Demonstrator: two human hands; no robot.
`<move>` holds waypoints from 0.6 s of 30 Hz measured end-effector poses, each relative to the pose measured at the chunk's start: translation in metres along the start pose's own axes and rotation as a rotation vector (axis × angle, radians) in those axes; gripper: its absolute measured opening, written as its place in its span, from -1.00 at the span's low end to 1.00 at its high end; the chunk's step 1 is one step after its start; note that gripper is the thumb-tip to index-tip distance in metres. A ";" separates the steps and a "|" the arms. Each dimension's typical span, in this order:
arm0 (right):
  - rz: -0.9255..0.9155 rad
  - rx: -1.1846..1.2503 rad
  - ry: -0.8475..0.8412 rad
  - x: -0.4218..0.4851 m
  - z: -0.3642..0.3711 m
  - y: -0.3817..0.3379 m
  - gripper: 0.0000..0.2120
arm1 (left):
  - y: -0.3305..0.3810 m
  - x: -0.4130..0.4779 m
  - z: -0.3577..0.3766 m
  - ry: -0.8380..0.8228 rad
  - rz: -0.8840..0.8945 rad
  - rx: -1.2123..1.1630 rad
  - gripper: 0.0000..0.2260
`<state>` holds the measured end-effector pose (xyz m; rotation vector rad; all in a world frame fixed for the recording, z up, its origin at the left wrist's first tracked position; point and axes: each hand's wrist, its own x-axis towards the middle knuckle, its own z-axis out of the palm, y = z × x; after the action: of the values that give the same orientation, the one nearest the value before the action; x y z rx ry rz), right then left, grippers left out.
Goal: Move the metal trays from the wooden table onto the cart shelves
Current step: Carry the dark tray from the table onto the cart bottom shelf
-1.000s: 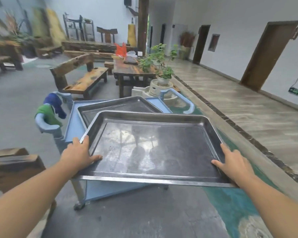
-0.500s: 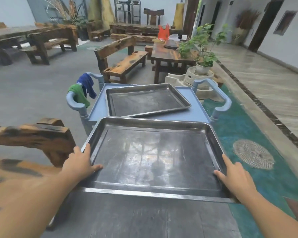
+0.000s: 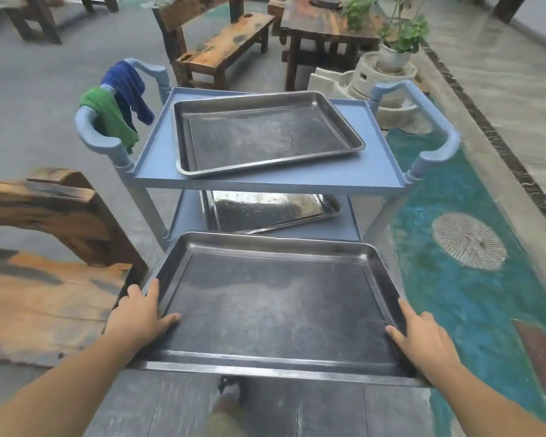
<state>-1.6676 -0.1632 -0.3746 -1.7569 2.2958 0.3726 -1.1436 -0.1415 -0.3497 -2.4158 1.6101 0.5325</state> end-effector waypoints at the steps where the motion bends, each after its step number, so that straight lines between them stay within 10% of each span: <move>1: 0.009 -0.005 -0.015 0.006 0.004 -0.003 -0.30 | 0.002 0.011 0.006 -0.018 0.003 0.001 -0.13; 18: 0.031 -0.037 -0.239 0.101 0.125 -0.049 -0.24 | -0.003 0.144 0.123 -0.211 -0.050 0.197 0.00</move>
<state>-1.6428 -0.2259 -0.5286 -1.5969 2.1617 0.5993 -1.1140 -0.2198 -0.5195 -2.1717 1.4392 0.5698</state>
